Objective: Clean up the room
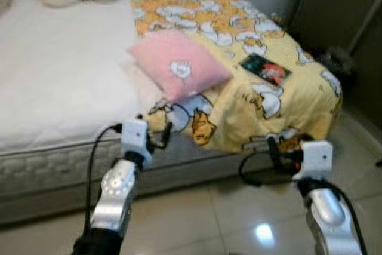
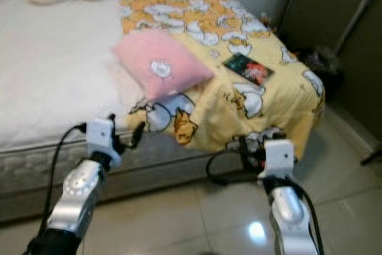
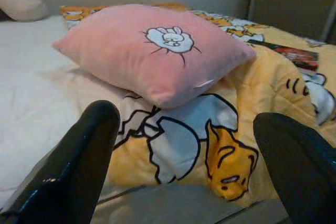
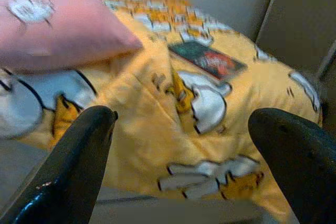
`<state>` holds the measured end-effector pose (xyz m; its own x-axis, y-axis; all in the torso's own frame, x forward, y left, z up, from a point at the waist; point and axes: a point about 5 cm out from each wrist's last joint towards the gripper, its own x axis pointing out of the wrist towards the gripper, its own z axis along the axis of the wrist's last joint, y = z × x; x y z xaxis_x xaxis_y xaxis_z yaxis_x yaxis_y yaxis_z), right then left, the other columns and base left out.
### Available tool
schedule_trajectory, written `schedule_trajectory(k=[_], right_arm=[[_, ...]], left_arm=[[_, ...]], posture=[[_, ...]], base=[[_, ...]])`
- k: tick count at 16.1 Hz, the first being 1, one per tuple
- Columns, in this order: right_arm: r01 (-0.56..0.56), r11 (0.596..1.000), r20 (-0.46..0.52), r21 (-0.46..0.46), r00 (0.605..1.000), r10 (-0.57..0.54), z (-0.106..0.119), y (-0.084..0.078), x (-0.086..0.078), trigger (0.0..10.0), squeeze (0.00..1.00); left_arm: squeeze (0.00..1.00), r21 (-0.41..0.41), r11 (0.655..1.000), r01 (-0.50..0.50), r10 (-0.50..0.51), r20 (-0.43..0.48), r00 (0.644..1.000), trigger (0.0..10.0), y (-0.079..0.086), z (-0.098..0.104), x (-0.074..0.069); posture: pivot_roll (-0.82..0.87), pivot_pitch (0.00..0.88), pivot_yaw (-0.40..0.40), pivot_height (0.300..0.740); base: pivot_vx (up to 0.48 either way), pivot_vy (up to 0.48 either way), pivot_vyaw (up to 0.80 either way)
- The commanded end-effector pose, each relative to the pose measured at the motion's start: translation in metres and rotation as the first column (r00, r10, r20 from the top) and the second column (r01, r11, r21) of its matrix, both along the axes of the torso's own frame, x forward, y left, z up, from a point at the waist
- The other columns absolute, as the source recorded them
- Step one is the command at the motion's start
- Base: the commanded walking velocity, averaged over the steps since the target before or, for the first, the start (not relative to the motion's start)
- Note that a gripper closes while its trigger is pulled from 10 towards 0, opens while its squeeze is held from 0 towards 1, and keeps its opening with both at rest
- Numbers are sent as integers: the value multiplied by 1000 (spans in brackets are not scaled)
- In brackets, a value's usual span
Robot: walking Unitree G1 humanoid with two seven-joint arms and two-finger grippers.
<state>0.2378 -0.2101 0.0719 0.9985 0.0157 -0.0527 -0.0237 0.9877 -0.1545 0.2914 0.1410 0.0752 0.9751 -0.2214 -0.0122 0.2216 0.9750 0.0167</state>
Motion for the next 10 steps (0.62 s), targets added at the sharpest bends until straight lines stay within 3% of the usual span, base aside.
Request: schedule_trajectory(k=[1,6,8,10], right_arm=[[20,1000,15,-22,1000,-20,5,-7,3,10000,0],[-4,1000,11,-16,1000,4,6,-6,7,10000,0],[-48,999,-15,-6,999,48,6,-5,10,10000,0],[-21,999,-21,38,1000,22,7,-12,11,10000,0]], left_arm=[[0,6,1000,3,-3,14,1000,10000,-6,6,5],[0,12,1000,-8,7,28,1000,10000,-12,15,13],[0,-14,996,-90,90,-10,996,10000,8,10,8],[0,47,996,-75,76,-26,997,10000,23,1,-6]], posture=[[-155,0,32,732],[-158,0,43,740],[-163,0,44,740],[-149,0,29,740]], base=[[0,0,519],[0,0,453],[0,0,0],[0,0,0]])
